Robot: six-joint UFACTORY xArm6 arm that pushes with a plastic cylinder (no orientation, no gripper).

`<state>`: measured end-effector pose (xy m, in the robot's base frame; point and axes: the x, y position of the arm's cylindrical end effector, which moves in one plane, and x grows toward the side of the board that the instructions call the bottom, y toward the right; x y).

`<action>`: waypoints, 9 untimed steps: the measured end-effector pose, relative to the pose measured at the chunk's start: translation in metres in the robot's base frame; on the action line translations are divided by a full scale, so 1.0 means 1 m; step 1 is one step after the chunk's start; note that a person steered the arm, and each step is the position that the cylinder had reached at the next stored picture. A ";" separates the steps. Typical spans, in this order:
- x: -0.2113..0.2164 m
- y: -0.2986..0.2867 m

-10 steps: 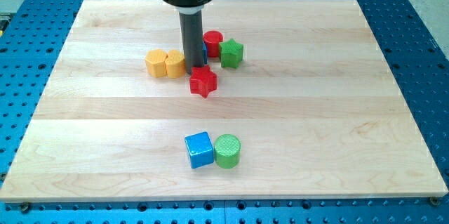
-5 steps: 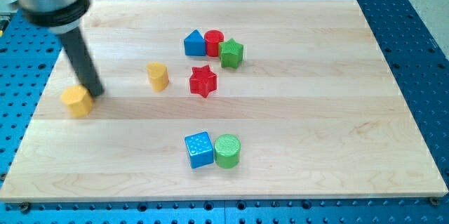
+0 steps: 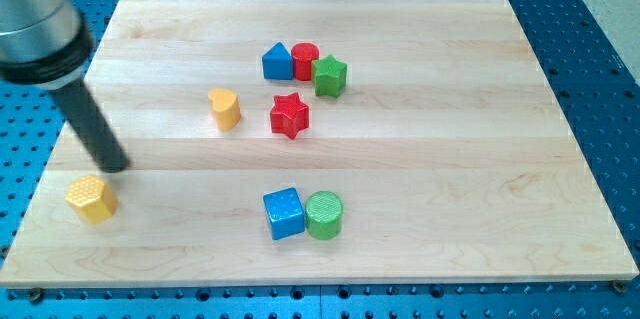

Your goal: Push the yellow blocks towards the bottom left corner

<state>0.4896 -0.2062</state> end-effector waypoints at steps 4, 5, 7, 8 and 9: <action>-0.080 0.104; -0.034 0.046; -0.017 0.008; 0.004 0.001; 0.007 0.026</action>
